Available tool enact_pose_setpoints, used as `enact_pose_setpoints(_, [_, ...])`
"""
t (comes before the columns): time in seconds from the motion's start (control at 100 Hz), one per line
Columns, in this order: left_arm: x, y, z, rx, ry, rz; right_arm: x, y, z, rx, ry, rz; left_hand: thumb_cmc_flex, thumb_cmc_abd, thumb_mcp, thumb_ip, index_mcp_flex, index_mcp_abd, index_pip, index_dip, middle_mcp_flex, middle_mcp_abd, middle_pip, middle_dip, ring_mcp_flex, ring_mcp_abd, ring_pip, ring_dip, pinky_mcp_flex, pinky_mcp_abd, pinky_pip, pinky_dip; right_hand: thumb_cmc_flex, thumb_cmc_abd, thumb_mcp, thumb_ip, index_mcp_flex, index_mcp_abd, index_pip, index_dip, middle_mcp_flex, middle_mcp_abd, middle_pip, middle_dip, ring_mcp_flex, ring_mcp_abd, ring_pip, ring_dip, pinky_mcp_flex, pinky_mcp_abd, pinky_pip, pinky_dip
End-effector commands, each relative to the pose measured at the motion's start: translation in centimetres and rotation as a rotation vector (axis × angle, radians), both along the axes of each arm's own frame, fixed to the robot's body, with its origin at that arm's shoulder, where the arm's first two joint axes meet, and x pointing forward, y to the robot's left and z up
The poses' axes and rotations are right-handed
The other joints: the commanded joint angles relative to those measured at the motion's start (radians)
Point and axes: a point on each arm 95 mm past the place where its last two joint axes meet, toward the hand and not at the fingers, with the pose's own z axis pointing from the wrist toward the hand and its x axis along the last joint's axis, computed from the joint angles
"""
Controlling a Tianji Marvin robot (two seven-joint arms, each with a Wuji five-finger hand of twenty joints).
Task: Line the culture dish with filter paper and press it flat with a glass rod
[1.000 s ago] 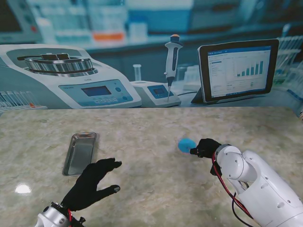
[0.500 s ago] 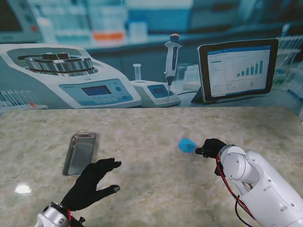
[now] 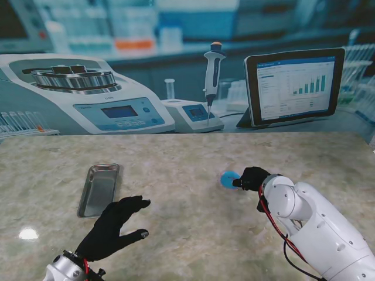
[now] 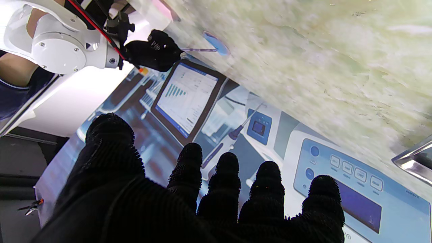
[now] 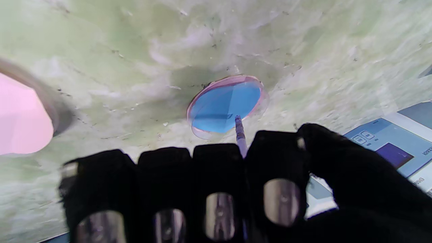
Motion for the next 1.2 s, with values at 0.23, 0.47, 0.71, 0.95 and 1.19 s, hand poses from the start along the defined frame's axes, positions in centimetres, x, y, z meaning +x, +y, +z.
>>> enact_pose_setpoints(0.23, [-0.2, 0.1, 0.0, -0.003, 0.004, 0.001, -0.2, -0.5, -1.2, -0.068, 0.063, -0.026, 0.023, 0.027, -0.023, 0.029, -0.013, 0.0, -0.029, -0.01, -0.038, -0.004, -0.015, -0.021, -0.037, -0.034, -0.017, -0.013, -0.004, -0.038, -0.04, -0.038, -0.028, -0.006, 0.0, 0.027, 0.053, 0.064, 0.123, 0.012, 0.051, -0.057, 0.13, 0.019, 0.04, -0.109, 0.122, 0.041, 0.047, -0.019, 0.302, 0.027])
enact_pose_setpoints(0.47, [-0.2, 0.2, 0.0, -0.006, 0.004, 0.002, -0.8, -1.5, -1.2, -0.106, 0.085, -0.045, 0.024, 0.027, -0.023, 0.029, -0.012, 0.003, -0.03, -0.011, -0.037, -0.004, -0.015, -0.021, -0.036, -0.034, -0.017, -0.013, -0.004, -0.038, -0.04, -0.039, -0.026, -0.004, -0.007, 0.026, 0.053, 0.064, 0.123, 0.012, 0.051, -0.06, 0.13, 0.019, 0.04, -0.113, 0.122, 0.041, 0.048, -0.024, 0.302, 0.026])
enact_pose_setpoints(0.71, [-0.3, 0.0, 0.0, -0.01, 0.006, -0.002, -1.6, -1.2, -0.4, -0.052, 0.045, -0.024, 0.025, 0.026, -0.023, 0.029, -0.012, 0.003, -0.03, -0.011, -0.038, -0.005, -0.015, -0.021, -0.036, -0.034, -0.017, -0.013, -0.004, -0.038, -0.04, -0.04, -0.028, -0.004, -0.008, 0.027, 0.053, 0.064, 0.123, 0.012, 0.051, -0.06, 0.13, 0.018, 0.04, -0.113, 0.121, 0.041, 0.048, -0.024, 0.302, 0.026])
enact_pose_setpoints(0.95, [-0.3, 0.0, 0.0, -0.01, 0.003, -0.004, -2.4, 0.1, 0.0, -0.002, 0.02, 0.033, 0.025, 0.027, -0.024, 0.029, -0.012, 0.003, -0.03, -0.011, -0.038, -0.004, -0.015, -0.022, -0.036, -0.035, -0.017, -0.013, -0.004, -0.038, -0.04, -0.04, -0.028, -0.005, -0.006, 0.027, 0.053, 0.064, 0.123, 0.012, 0.051, -0.06, 0.13, 0.018, 0.04, -0.115, 0.121, 0.041, 0.048, -0.025, 0.302, 0.026])
enact_pose_setpoints(1.19, [-0.4, 0.0, 0.0, -0.011, 0.002, -0.002, -2.4, 0.3, -0.4, -0.048, 0.063, 0.049, 0.026, 0.027, -0.023, 0.029, -0.012, 0.004, -0.03, -0.011, -0.038, -0.003, -0.015, -0.021, -0.036, -0.034, -0.017, -0.013, -0.004, -0.038, -0.039, -0.04, -0.028, -0.002, -0.01, 0.025, 0.053, 0.064, 0.123, 0.012, 0.051, -0.065, 0.129, 0.018, 0.04, -0.12, 0.12, 0.04, 0.049, -0.031, 0.302, 0.025])
